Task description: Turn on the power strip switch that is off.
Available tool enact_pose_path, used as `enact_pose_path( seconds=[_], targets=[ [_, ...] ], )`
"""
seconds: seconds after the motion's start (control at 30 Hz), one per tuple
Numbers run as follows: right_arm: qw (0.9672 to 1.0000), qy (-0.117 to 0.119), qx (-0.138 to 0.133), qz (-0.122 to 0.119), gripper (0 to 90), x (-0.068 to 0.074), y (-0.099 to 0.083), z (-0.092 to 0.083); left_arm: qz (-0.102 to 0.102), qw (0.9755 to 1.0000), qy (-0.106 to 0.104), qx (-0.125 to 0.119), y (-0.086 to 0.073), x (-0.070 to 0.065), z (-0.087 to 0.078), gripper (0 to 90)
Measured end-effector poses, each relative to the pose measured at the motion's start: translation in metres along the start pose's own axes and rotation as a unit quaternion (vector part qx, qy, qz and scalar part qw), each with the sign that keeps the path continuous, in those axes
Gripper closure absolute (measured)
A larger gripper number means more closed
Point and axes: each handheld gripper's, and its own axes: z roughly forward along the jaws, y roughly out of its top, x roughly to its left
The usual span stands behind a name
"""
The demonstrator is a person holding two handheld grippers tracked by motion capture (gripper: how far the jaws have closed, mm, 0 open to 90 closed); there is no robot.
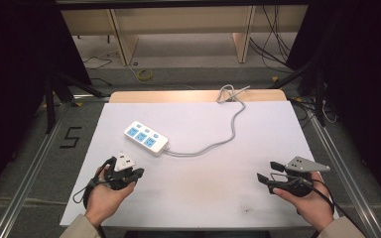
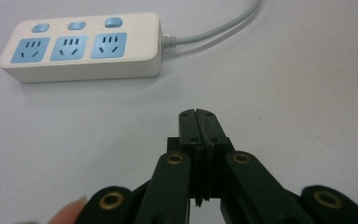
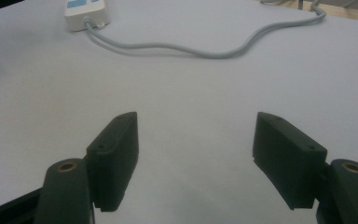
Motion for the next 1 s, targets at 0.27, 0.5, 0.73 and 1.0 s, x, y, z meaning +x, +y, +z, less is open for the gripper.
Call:
enact_pose_path(
  seconds=[0.27, 0.5, 0.73, 1.0],
  targets=[
    [1.0000, 0.000, 0.000, 0.000, 31.9, 0.000, 0.000, 0.000, 0.002, 1.0000, 0.006, 0.003, 0.009, 0.003, 0.004, 89.8],
    [1.0000, 0.000, 0.002, 0.001, 31.9, 0.000, 0.000, 0.001, 0.004, 0.9999, 0.009, 0.006, 0.016, 0.005, 0.009, 89.8],
    [1.0000, 0.001, 0.001, -0.001, 31.9, 0.000, 0.000, 0.001, -0.002, 0.9999, 0.010, 0.010, 0.020, 0.010, 0.011, 89.8],
    [1.0000, 0.001, 0.001, -0.001, 31.9, 0.001, 0.000, 0.001, -0.010, 0.9998, 0.014, 0.006, 0.025, 0.015, 0.015, 89.8]
  ],
)
